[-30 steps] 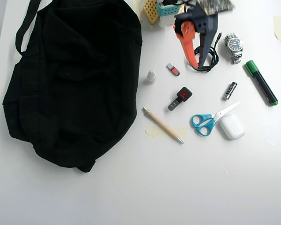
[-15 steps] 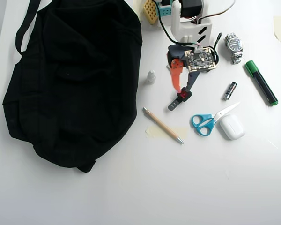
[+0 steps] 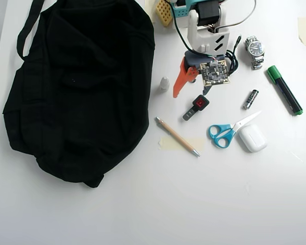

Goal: Put the black bike light into the black bag

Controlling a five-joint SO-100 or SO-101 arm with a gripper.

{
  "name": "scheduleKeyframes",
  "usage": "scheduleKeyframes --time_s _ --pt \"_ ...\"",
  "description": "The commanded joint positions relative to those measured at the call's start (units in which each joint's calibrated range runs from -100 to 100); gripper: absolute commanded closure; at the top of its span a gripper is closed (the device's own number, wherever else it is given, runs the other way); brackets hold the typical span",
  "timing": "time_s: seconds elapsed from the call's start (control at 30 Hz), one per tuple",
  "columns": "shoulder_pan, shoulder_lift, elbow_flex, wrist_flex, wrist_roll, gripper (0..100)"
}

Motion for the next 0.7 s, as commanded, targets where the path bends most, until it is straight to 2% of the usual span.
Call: scheduleKeyframes --time_s 0.0,0.23,0.5,0.67 --pt "-3.16 -1.49 -0.74 0.02 -0.06 67" --pt "-5.78 -1.49 1.78 -1.79 -0.53 66" --pt "-6.38 -1.24 14.36 -20.91 -0.59 63" --pt "-6.00 -0.16 15.26 -24.61 -0.69 65"
